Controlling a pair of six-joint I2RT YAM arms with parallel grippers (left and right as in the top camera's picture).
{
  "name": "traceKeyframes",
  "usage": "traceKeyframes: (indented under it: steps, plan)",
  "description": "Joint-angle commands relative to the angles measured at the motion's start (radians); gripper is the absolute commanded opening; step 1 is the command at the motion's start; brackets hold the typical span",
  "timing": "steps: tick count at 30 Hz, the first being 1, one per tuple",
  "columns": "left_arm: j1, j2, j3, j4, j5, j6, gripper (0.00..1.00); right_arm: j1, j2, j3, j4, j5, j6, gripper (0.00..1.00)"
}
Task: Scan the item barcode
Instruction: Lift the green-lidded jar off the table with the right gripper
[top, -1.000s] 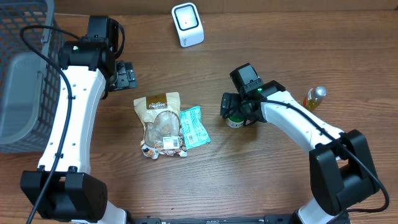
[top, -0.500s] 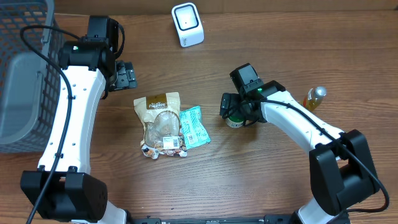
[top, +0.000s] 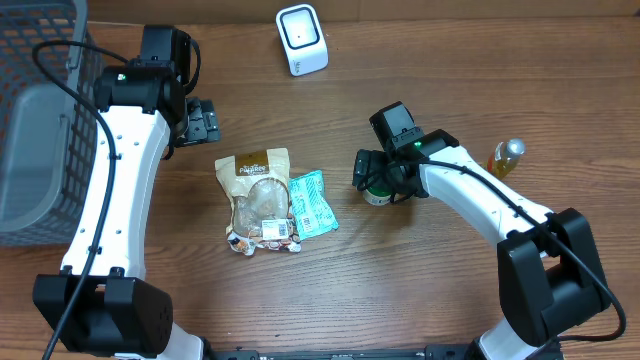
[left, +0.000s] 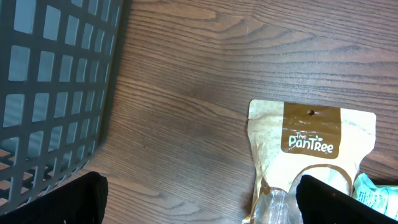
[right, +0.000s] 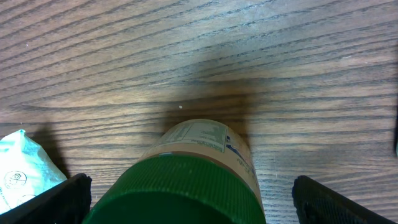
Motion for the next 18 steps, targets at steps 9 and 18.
traceKeyframes:
  steps: [9,18]
  plan:
    - [0.005,0.004,0.014,0.001,-0.013,0.007,1.0,0.002,0.003,-0.007,0.003,-0.005,0.008,1.0]
    - [0.005,0.004,0.014,0.001,-0.013,0.007,0.99,0.002,0.003,-0.007,0.019,-0.001,0.008,1.0]
